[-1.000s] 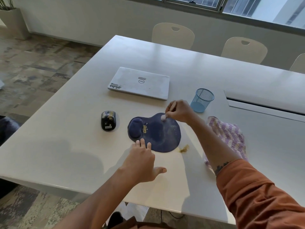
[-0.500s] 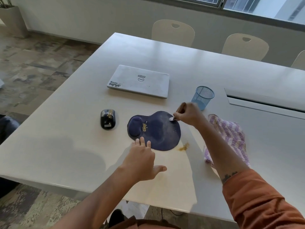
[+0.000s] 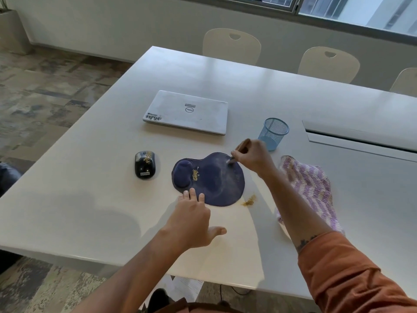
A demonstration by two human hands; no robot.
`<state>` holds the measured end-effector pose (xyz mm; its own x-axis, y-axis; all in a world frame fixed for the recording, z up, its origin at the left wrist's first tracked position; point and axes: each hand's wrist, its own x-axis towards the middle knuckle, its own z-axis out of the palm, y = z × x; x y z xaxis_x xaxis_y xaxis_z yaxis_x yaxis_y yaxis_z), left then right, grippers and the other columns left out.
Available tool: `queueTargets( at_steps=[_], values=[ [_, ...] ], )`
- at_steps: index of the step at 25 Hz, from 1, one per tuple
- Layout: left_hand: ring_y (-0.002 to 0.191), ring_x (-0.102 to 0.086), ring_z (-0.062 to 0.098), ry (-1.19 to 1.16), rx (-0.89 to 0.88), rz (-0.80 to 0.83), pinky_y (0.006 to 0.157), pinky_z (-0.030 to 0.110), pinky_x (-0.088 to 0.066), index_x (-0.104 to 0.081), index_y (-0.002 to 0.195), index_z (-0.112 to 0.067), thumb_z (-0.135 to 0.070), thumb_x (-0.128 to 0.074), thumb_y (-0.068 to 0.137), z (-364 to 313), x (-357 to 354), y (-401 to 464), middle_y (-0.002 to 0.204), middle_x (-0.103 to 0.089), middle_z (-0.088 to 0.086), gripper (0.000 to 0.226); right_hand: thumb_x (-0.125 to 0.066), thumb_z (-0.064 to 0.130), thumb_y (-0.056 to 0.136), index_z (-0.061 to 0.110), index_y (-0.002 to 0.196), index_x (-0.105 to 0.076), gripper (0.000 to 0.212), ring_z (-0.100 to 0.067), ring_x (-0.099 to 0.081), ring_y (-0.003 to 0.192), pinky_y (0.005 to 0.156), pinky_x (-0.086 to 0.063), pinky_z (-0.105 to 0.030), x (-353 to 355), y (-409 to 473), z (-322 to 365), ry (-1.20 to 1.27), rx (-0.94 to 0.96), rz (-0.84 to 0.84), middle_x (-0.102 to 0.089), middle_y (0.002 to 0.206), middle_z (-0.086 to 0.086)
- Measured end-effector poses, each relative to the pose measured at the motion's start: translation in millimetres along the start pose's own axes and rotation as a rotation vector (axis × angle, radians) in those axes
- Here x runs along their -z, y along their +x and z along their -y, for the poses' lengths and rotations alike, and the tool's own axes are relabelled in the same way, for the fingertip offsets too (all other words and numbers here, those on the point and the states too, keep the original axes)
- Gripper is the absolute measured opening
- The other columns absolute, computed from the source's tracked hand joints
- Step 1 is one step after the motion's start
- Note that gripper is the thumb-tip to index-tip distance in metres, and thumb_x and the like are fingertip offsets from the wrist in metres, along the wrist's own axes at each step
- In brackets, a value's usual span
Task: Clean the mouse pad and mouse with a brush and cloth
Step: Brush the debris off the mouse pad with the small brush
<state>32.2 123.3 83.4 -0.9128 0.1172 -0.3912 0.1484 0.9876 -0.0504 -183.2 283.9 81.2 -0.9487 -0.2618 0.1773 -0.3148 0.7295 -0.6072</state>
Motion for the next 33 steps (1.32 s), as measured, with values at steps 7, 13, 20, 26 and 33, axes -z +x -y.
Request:
queueTargets(
  at_steps=[7,13,20,26,33],
  values=[
    [0.155,-0.018,0.049,0.007,-0.006,-0.013,0.127,0.053,-0.02,-0.029,0.16,0.0,-0.08,-0.033,0.097,2,-3,2,0.168,-0.018,0.028,0.103,-0.083,0.015,0.08,0.016,0.072,-0.082,0.008,-0.009,-0.076,0.068,0.069,-0.061,-0.03,30,-39,-17,-0.015,-0.006,0.25,-0.077,0.065,0.009],
    [0.156,-0.02,0.047,0.017,-0.004,-0.016,0.127,0.051,-0.022,-0.028,0.161,0.0,-0.081,-0.034,0.096,1,0,1,0.168,-0.019,0.027,0.104,-0.085,0.018,0.081,0.016,0.077,-0.083,0.004,-0.01,-0.072,0.067,0.069,-0.058,-0.03,4,-14,3,0.11,0.005,0.0,-0.078,0.07,0.006],
    [0.156,-0.018,0.047,0.002,-0.004,-0.035,0.128,0.052,-0.021,-0.027,0.161,-0.001,-0.081,-0.033,0.096,3,-4,1,0.168,-0.019,0.025,0.103,-0.082,0.018,0.083,0.017,0.076,-0.081,0.007,-0.001,-0.07,0.063,0.066,-0.057,-0.024,28,-45,-28,-0.077,-0.022,0.277,-0.075,0.064,0.006],
    [0.156,-0.019,0.048,0.015,-0.008,-0.017,0.127,0.052,-0.022,-0.029,0.16,0.0,-0.08,-0.034,0.097,1,0,1,0.168,-0.019,0.027,0.103,-0.084,0.015,0.08,0.016,0.076,-0.084,0.004,-0.01,-0.076,0.07,0.068,-0.059,-0.025,36,-35,-11,0.034,0.0,0.101,-0.079,0.069,0.004],
    [0.155,-0.02,0.049,0.019,-0.004,-0.028,0.127,0.053,-0.023,-0.029,0.16,0.0,-0.082,-0.034,0.096,1,-3,2,0.168,-0.02,0.027,0.104,-0.085,0.02,0.083,0.015,0.077,-0.082,0.008,-0.006,-0.069,0.066,0.06,-0.05,-0.013,27,-75,-24,-0.024,-0.079,0.083,-0.077,0.068,0.003]
  ],
)
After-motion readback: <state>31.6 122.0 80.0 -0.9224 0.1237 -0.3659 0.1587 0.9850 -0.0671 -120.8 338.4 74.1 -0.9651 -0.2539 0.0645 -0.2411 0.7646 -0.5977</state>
